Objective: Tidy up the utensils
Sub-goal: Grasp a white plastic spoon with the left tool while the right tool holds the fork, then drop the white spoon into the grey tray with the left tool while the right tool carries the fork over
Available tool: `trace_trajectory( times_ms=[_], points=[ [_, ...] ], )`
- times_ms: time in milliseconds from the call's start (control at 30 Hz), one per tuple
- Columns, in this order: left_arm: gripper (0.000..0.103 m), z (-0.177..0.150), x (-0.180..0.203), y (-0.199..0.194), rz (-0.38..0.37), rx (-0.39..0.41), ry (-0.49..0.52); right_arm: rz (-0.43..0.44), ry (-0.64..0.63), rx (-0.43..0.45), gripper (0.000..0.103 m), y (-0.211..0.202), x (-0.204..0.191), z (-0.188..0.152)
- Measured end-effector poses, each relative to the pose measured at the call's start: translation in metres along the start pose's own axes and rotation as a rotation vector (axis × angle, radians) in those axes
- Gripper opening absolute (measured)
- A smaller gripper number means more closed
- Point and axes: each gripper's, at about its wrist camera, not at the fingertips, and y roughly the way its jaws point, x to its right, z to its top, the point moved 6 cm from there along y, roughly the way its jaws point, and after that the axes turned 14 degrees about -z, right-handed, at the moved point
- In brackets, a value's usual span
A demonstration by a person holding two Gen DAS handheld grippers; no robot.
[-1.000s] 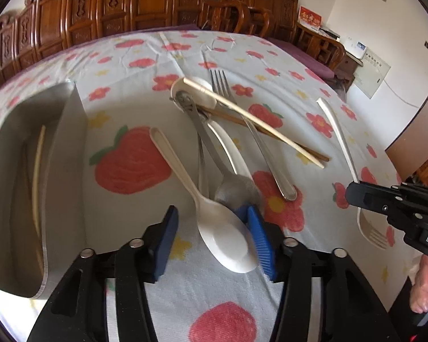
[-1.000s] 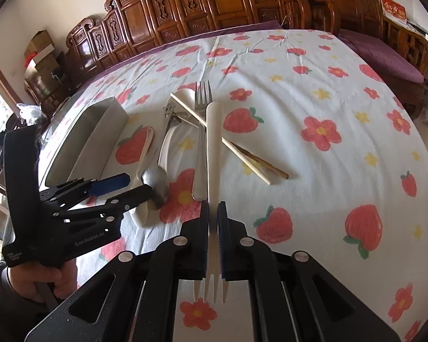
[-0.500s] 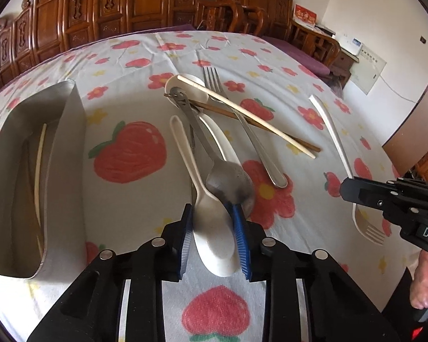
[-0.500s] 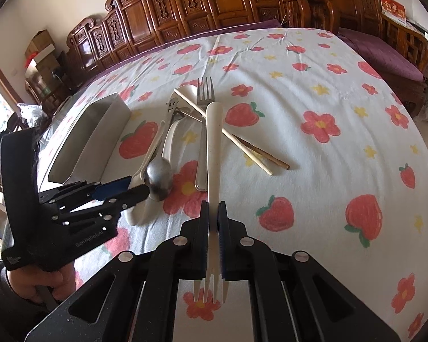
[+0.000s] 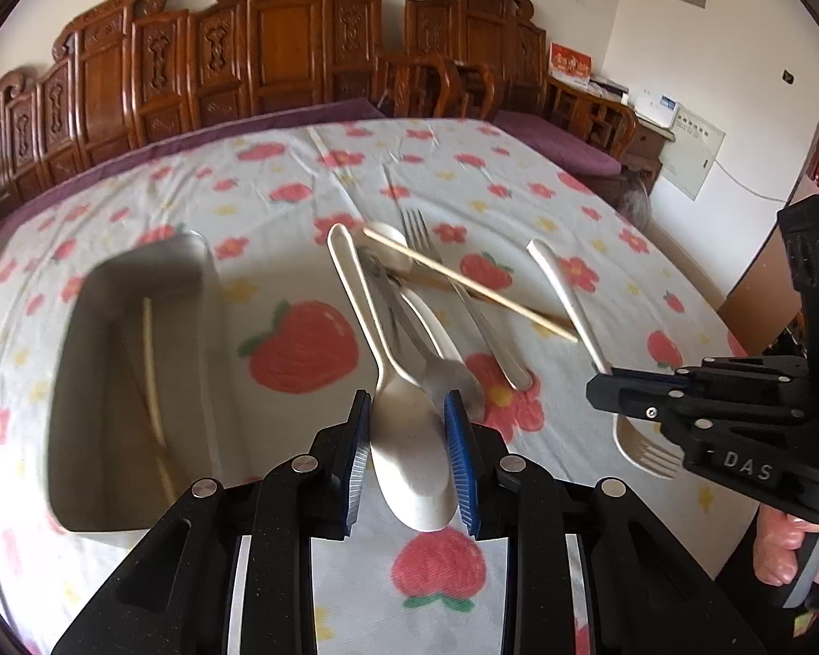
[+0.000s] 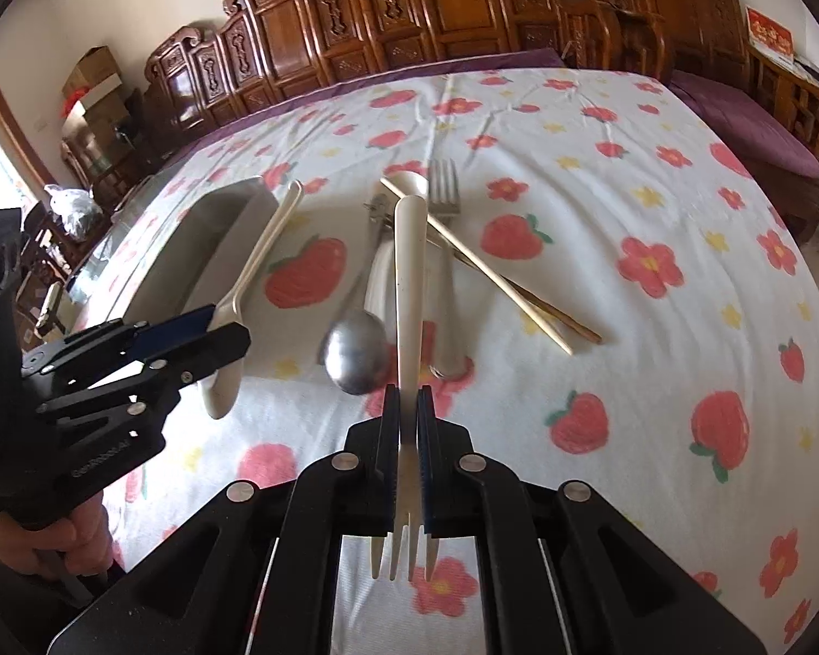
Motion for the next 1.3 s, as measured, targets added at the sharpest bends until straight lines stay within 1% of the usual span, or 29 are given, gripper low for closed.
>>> trace_trajectory(
  times_ms=[267,433,667,967,1300],
  points=[
    [0.026,0.009,-0.011,-0.032,0.044,0.038,0.022,0.033,-0.028,0.028,0.007,-0.009,-0.022,0.018],
    [0.026,0.010,-0.023,-0.051,0.064,0.063,0.005,0.057,-0.045,0.038,0.007,-0.011,-0.038,0.028],
    [0.026,0.011,-0.044,-0.070,0.091,0.086,-0.023,0.094,-0.080,0.049,0.007,-0.014,-0.069,0.041],
    [0.026,0.014,-0.072,-0.079,0.093,0.083,-0.055,0.127,-0.131,0.069,0.007,-0.018,-0.111,0.065],
    [0.026,0.009,-0.118,-0.076,0.090,0.050,-0.122,0.161,-0.150,0.061,0.007,0.000,-0.148,0.086]
  ],
)
